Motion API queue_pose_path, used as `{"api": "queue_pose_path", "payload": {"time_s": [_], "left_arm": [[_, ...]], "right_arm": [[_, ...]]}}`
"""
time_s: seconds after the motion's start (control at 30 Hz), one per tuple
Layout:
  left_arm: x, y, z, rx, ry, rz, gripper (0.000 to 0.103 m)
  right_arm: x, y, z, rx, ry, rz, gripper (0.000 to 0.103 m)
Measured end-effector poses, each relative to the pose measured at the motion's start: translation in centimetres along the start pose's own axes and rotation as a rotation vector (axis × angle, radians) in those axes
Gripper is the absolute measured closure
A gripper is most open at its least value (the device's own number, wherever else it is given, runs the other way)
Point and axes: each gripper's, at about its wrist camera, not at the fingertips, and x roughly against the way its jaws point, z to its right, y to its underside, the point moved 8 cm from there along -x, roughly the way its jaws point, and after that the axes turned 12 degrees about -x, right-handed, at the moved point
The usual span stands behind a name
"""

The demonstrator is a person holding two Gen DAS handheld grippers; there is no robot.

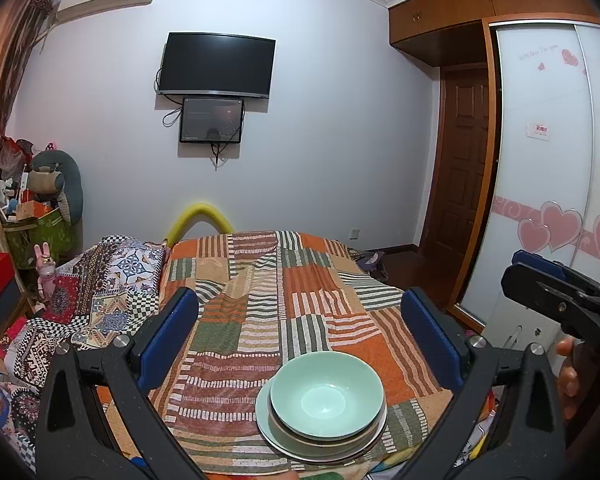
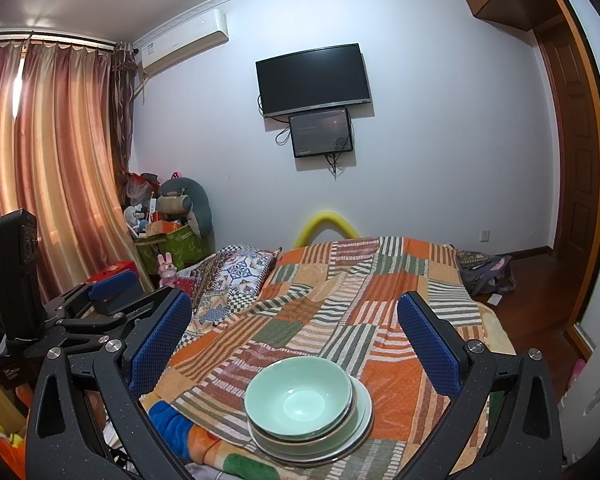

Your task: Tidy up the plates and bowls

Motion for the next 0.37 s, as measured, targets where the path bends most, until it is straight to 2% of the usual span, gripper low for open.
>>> {"api": "queue_pose_path", "payload": {"time_s": [0.37], "left_arm": [[0.07, -0.03, 0.34, -0.001, 0.003, 0.002, 0.0]], "right_arm": [[-0.22, 0.0, 0.41, -0.001, -0.002, -0.006, 0.0]]}}
